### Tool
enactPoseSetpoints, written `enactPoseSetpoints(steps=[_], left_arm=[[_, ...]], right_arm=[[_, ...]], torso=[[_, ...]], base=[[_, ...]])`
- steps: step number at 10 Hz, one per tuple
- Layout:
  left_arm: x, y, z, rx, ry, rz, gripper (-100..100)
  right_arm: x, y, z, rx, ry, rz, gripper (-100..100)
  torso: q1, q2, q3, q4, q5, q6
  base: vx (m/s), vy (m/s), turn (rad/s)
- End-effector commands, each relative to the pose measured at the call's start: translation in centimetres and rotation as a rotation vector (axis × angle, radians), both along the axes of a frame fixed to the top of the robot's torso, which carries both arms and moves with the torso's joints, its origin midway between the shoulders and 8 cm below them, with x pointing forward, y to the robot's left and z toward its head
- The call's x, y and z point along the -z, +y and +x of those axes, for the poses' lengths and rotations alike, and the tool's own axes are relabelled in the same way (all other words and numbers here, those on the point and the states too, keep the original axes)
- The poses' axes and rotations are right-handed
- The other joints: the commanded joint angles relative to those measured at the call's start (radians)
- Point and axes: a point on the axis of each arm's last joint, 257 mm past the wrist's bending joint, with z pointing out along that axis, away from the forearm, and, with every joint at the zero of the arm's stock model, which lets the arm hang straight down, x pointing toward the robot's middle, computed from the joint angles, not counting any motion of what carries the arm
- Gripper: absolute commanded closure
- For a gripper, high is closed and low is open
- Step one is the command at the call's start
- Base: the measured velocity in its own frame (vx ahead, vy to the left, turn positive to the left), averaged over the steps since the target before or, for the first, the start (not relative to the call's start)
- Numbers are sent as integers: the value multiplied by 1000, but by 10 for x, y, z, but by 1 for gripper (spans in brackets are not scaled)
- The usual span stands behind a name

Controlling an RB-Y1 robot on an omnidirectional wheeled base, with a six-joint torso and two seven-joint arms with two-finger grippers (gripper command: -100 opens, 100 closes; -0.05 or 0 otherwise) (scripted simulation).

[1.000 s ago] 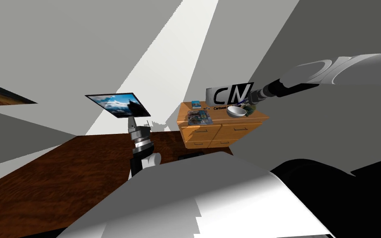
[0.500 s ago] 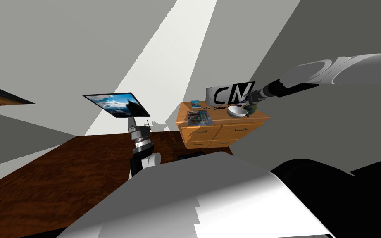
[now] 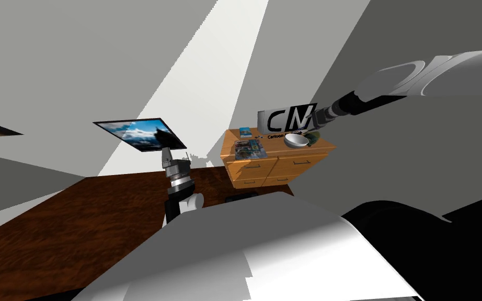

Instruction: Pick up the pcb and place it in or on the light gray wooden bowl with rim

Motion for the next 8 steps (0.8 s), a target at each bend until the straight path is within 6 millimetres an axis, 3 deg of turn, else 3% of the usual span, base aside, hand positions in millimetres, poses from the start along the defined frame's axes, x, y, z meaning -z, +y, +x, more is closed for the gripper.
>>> enactPoseSetpoints(steps=[1, 3, 4, 5, 8], left_arm=[[0, 0, 0, 0, 0, 0, 0], [0, 0, 0, 0, 0, 0, 0], [0, 0, 0, 0, 0, 0, 0], [0, 0, 0, 0, 0, 0, 0], [0, 0, 0, 0, 0, 0, 0]], right_arm=[[-10, 14, 9, -13, 4, 0, -100], [-27, 30, 18, -32, 6, -3, -100], [-23, 24, 16, -24, 1, -3, -100], [-24, 25, 16, -26, 4, -2, 0], [-24, 25, 16, -26, 4, -2, 0]], torso=[[0, 0, 0, 0, 0, 0], [0, 0, 0, 0, 0, 0], [0, 0, 0, 0, 0, 0], [1, 0, 0, 0, 0, 0], [1, 1, 0, 0, 0, 0]], base=[[15, -20, -86], [13, -17, -81], [7, -6, -22], [0, 0, 0], [0, 0, 0]])
